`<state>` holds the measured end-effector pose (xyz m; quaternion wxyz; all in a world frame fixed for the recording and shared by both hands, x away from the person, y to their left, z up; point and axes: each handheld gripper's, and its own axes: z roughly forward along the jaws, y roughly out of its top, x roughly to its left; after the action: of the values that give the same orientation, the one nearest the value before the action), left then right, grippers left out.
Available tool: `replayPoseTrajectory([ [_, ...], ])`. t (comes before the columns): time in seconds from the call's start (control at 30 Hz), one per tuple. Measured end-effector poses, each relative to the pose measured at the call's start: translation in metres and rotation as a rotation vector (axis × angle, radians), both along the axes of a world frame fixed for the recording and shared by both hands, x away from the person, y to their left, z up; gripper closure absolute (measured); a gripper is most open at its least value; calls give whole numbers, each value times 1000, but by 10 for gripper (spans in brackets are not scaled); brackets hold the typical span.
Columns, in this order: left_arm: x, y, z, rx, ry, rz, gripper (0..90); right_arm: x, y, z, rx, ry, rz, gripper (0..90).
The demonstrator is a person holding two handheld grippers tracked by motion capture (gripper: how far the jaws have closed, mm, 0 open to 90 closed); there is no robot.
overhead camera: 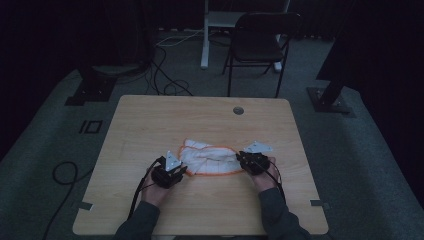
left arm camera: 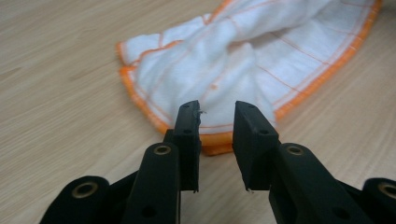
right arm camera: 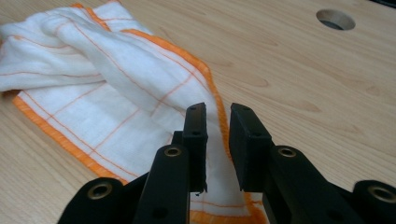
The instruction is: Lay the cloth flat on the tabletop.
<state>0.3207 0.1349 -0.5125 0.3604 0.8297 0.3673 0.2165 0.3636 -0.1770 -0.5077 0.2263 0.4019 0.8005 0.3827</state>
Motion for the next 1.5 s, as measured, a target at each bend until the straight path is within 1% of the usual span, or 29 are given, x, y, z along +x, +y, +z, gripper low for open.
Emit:
replayPoseTrajectory([
  [0.17, -1, -9, -2, 7, 8, -33, 687, -3, 4, 1, 6, -4, 18, 758],
  [0.37, -2, -19, -5, 18, 12, -60, 641, -10, 11, 3, 12, -23, 43, 740],
  [0.47, -2, -22, -7, 27, 15, -66, 625, -13, 16, 2, 10, -13, 68, 740],
  [0.6, -2, -23, -10, 35, 23, -68, 599, -15, 27, -7, -11, 12, 111, 742],
  [0.7, -2, -24, -13, 55, 20, -64, 582, -16, 34, -14, -23, 32, 140, 741],
  [0.8, 0, -24, -15, 72, 20, -54, 585, -17, 40, -18, -30, 41, 164, 733],
  [0.9, 1, -24, -15, 81, 14, -44, 632, -19, 46, -20, -30, 51, 185, 718],
  [1.0, 2, -24, -16, 98, 11, -42, 720, -20, 51, -23, -40, 56, 208, 693],
  [1.13, 5, -22, -15, 87, 13, -34, 828, -21, 55, -26, -35, 69, 230, 646],
  [1.2, 6, -21, -14, 84, 13, -32, 849, -21, 57, -27, -38, 67, 243, 628],
  [1.3, 8, -19, -12, 78, 13, -25, 861, -19, 59, -30, -49, 81, 240, 627],
  [1.4, 10, -17, -12, 74, 13, -16, 866, -17, 61, -34, -59, 90, 244, 661],
  [1.5, 13, -15, -11, 69, 12, -4, 869, -15, 60, -33, -76, 84, 231, 788],
])
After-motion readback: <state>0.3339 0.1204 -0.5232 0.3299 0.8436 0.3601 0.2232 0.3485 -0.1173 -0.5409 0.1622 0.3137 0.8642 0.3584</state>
